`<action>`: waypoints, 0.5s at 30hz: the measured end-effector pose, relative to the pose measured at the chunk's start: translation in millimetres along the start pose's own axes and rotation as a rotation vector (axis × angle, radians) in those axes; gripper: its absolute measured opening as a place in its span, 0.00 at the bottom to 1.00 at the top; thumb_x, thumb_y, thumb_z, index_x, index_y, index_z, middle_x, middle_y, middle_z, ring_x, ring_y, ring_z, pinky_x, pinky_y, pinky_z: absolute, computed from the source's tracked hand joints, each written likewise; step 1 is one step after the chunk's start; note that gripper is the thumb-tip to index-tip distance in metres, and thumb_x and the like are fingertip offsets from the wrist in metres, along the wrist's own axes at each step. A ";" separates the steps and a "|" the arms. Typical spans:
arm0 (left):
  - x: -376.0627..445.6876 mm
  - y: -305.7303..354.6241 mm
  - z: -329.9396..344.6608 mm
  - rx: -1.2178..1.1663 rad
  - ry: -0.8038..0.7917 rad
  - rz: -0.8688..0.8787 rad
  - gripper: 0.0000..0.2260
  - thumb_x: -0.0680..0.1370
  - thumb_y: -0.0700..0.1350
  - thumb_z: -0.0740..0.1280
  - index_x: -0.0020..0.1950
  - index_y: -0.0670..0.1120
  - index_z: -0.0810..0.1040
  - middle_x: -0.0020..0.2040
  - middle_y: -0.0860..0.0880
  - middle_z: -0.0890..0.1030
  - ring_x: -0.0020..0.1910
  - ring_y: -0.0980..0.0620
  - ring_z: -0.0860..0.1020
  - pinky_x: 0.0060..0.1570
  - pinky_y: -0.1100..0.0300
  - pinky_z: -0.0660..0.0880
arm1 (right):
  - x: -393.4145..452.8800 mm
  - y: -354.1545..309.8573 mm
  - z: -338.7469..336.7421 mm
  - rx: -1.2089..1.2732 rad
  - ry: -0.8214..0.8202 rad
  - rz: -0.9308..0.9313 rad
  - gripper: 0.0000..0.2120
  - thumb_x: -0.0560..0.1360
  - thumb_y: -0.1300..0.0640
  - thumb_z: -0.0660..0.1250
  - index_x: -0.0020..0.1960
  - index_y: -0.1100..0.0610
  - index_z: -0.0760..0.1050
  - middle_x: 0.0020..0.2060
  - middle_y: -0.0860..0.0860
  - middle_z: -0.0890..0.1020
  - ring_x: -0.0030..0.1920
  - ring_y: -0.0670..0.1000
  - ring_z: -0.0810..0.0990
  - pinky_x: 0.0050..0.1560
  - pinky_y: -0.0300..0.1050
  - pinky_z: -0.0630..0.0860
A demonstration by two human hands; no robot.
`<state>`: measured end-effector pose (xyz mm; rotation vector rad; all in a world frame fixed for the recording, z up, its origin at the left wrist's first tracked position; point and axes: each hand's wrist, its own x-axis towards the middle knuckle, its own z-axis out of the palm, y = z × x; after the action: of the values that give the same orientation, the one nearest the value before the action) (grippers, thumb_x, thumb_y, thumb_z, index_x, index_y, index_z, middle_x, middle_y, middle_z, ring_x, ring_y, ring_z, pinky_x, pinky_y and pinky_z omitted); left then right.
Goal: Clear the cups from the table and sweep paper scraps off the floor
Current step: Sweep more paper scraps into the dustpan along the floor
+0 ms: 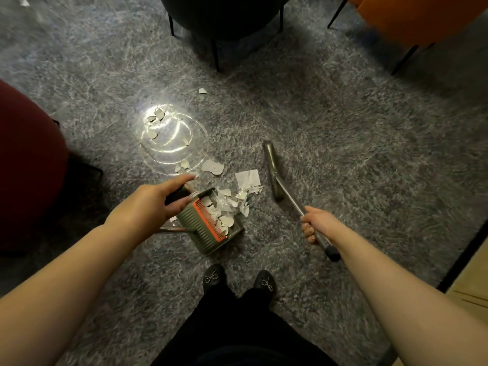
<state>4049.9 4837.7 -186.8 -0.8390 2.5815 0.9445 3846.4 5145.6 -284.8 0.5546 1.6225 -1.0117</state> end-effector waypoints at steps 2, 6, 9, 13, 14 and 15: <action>-0.4 -2.0 -0.6 0.028 0.005 -0.002 0.23 0.77 0.58 0.67 0.68 0.74 0.63 0.55 0.53 0.83 0.51 0.52 0.81 0.51 0.54 0.78 | 14.4 -9.6 12.7 -0.005 -0.014 0.019 0.29 0.80 0.67 0.51 0.77 0.49 0.52 0.22 0.51 0.66 0.16 0.45 0.63 0.19 0.33 0.62; -4.7 -3.9 1.8 0.080 -0.011 -0.011 0.24 0.78 0.57 0.66 0.71 0.71 0.63 0.56 0.51 0.82 0.51 0.50 0.81 0.47 0.55 0.77 | 26.3 -10.5 42.1 -0.136 -0.064 0.046 0.27 0.80 0.66 0.51 0.77 0.49 0.54 0.21 0.50 0.67 0.17 0.45 0.64 0.18 0.35 0.62; -11.1 -9.0 -0.6 0.089 -0.009 -0.016 0.25 0.78 0.58 0.65 0.72 0.70 0.62 0.55 0.51 0.83 0.49 0.50 0.81 0.47 0.53 0.79 | 23.9 5.8 61.5 -0.274 -0.125 0.087 0.24 0.80 0.64 0.51 0.74 0.50 0.60 0.21 0.50 0.68 0.18 0.45 0.64 0.20 0.36 0.63; -16.2 -14.5 -0.9 0.085 0.006 -0.007 0.25 0.77 0.58 0.66 0.72 0.69 0.63 0.55 0.51 0.83 0.49 0.49 0.82 0.47 0.53 0.79 | 7.2 36.0 82.4 -0.285 -0.207 0.129 0.22 0.80 0.64 0.51 0.72 0.50 0.60 0.22 0.50 0.67 0.19 0.45 0.64 0.20 0.35 0.63; -15.3 -14.5 -0.2 0.086 0.003 -0.010 0.25 0.78 0.58 0.66 0.72 0.69 0.63 0.56 0.50 0.83 0.50 0.49 0.82 0.48 0.53 0.79 | 2.5 42.3 85.0 -0.275 -0.215 0.136 0.24 0.80 0.64 0.51 0.74 0.50 0.58 0.23 0.50 0.67 0.19 0.45 0.64 0.20 0.35 0.63; -14.6 -14.7 0.3 0.085 -0.001 -0.013 0.24 0.78 0.58 0.65 0.72 0.69 0.63 0.56 0.50 0.83 0.50 0.49 0.81 0.48 0.53 0.78 | -1.8 47.7 86.7 -0.266 -0.218 0.146 0.26 0.80 0.64 0.52 0.76 0.49 0.56 0.24 0.50 0.67 0.19 0.45 0.64 0.20 0.35 0.63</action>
<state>4070.4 4835.1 -188.2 -0.8313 2.5914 0.8244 3931.5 5098.5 -302.7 0.3635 1.4702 -0.7085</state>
